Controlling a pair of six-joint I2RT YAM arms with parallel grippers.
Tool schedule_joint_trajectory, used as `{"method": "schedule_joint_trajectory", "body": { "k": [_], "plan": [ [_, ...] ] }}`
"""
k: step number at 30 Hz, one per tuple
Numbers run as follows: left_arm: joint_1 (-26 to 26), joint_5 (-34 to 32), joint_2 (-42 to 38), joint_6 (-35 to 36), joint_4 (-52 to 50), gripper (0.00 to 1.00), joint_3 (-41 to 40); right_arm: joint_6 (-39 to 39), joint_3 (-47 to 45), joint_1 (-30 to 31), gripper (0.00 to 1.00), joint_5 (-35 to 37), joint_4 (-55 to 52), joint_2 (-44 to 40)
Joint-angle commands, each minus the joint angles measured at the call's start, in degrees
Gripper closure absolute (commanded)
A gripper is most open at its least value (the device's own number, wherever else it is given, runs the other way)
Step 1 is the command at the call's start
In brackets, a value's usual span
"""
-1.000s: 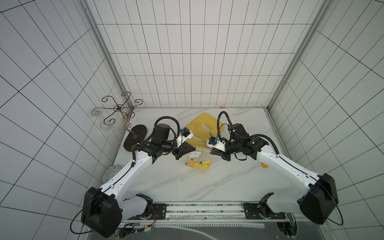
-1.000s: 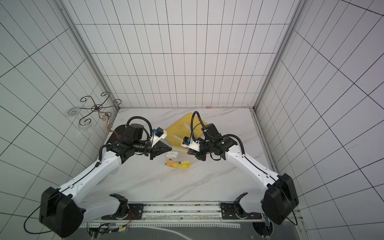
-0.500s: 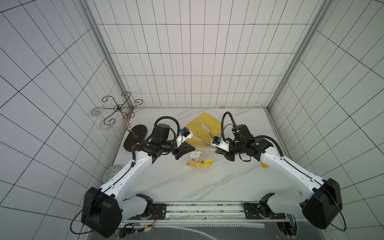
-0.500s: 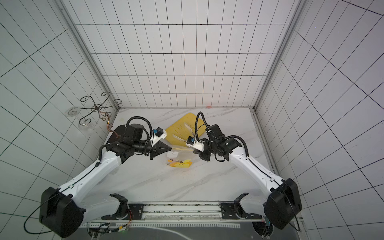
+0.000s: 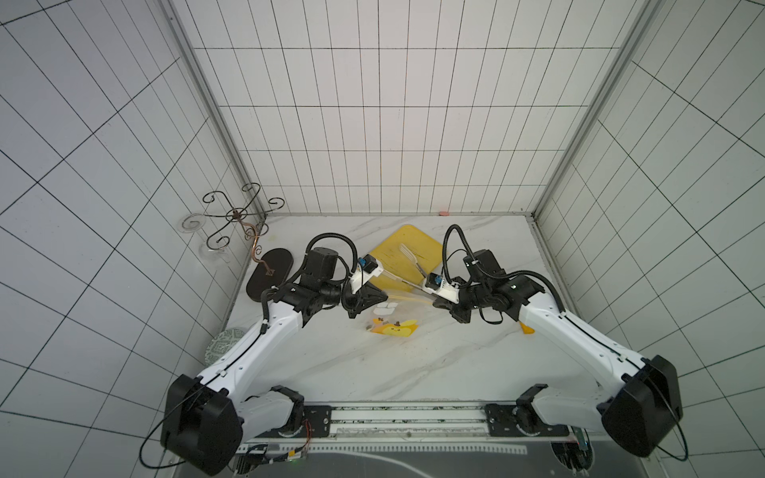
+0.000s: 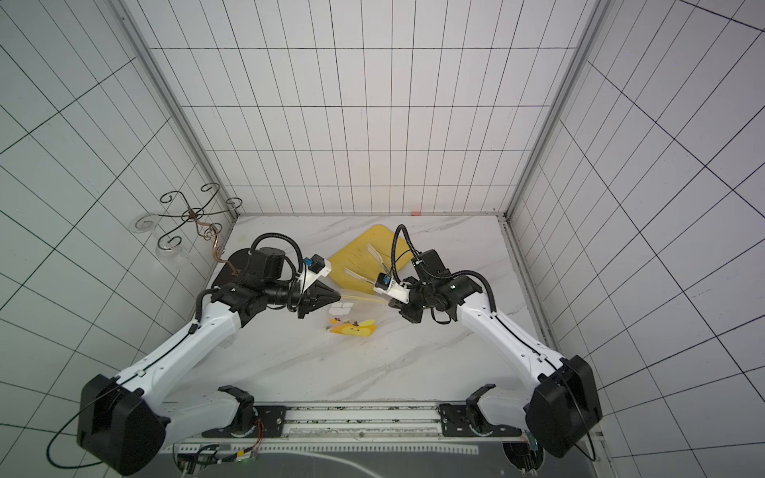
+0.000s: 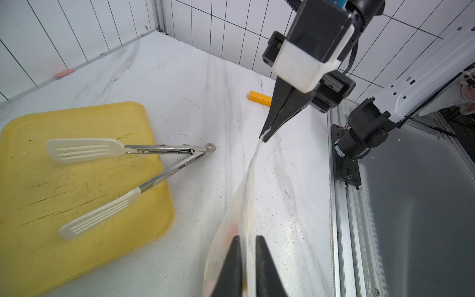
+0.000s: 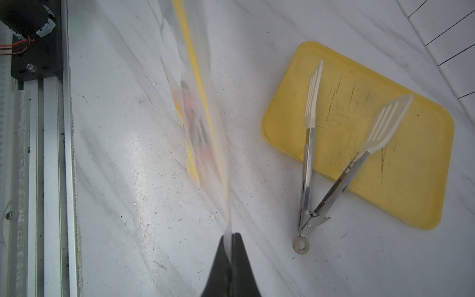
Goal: Put the cookies into a resealable bag to prevent moisture
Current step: Close the ziploc bag at the center of the board.
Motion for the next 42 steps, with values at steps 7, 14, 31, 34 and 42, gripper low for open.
{"method": "schedule_joint_trajectory", "body": {
  "k": [7, 14, 31, 34, 42],
  "plan": [
    [-4.8, -11.1, 0.8, 11.8, -12.6, 0.39, 8.9, -0.9, 4.1, -0.1, 1.0, -3.1, -6.0, 0.1],
    [-10.4, -17.4, 5.4, 18.7, -17.2, 0.36, 15.5, -1.4, 8.5, 1.3, 1.0, -3.6, -10.8, 1.0],
    [-14.8, -11.8, 12.6, 17.0, -20.7, 0.46, 19.1, 1.2, 10.4, 1.2, 1.0, -9.6, -8.5, 1.6],
    [-18.2, -16.5, 14.4, 16.6, -23.3, 0.47, 19.9, 2.2, 11.4, 1.1, 1.0, -10.8, -8.4, 1.7],
    [-18.5, -25.1, 13.4, 14.7, -18.8, 0.83, 18.7, 2.5, 11.3, 0.8, 1.0, -12.0, -9.8, 2.7]
  ]
}}
